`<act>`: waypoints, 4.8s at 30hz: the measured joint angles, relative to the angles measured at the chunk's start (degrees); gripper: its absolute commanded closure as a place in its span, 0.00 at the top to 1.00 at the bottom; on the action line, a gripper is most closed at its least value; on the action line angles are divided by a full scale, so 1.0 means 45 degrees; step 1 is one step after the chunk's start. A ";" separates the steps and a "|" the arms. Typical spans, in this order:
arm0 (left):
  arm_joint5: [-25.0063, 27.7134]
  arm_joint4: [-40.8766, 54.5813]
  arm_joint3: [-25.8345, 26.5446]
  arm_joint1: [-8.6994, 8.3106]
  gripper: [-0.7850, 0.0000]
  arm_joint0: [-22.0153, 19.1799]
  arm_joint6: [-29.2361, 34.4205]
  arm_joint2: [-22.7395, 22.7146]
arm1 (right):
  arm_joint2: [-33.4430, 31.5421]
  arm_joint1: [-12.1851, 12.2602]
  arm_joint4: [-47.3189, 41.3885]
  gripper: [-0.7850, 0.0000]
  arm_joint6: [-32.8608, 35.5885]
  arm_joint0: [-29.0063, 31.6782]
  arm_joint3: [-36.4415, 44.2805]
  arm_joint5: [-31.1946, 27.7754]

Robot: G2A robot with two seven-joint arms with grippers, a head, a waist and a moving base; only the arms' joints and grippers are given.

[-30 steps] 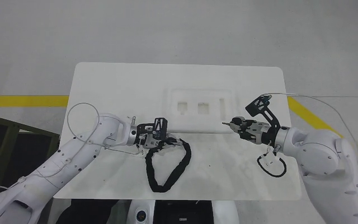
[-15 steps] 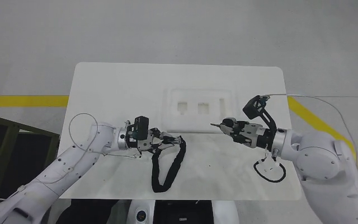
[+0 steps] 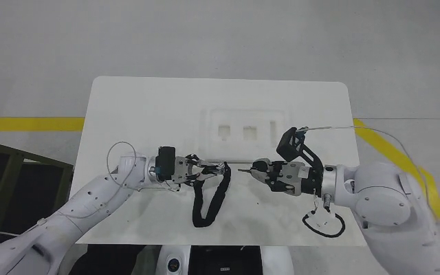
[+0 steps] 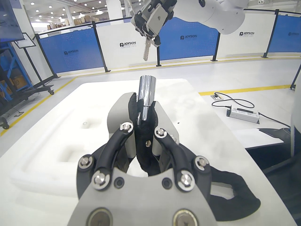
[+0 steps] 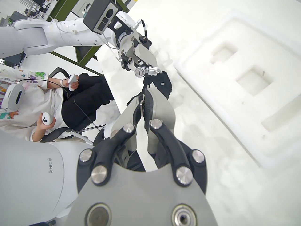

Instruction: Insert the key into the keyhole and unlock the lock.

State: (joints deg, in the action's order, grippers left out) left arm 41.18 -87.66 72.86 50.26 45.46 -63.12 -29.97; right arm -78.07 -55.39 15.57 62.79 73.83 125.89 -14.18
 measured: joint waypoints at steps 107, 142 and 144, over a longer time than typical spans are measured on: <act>-0.1805 0.2571 -0.1099 -0.0146 0.00 -0.2508 -0.1809 0.4496 | 0.3179 0.0030 0.0593 0.00 0.0287 -0.3104 -0.1125 0.0198; -0.1805 0.2571 -0.1099 -0.0146 0.00 -0.2508 -0.1809 0.4496 | 0.4646 -0.0241 0.0097 0.00 0.1024 -0.5301 -0.2601 0.0158; -0.1805 0.2571 -0.1099 -0.0146 0.00 -0.2508 -0.1809 0.4496 | 0.4753 -0.0267 0.0077 0.00 0.1045 -0.5431 -0.2636 0.0188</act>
State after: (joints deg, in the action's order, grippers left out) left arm 33.06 -76.09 67.91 49.60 34.18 -71.26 -9.74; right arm -56.68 -56.59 15.91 67.49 49.39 114.02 -13.33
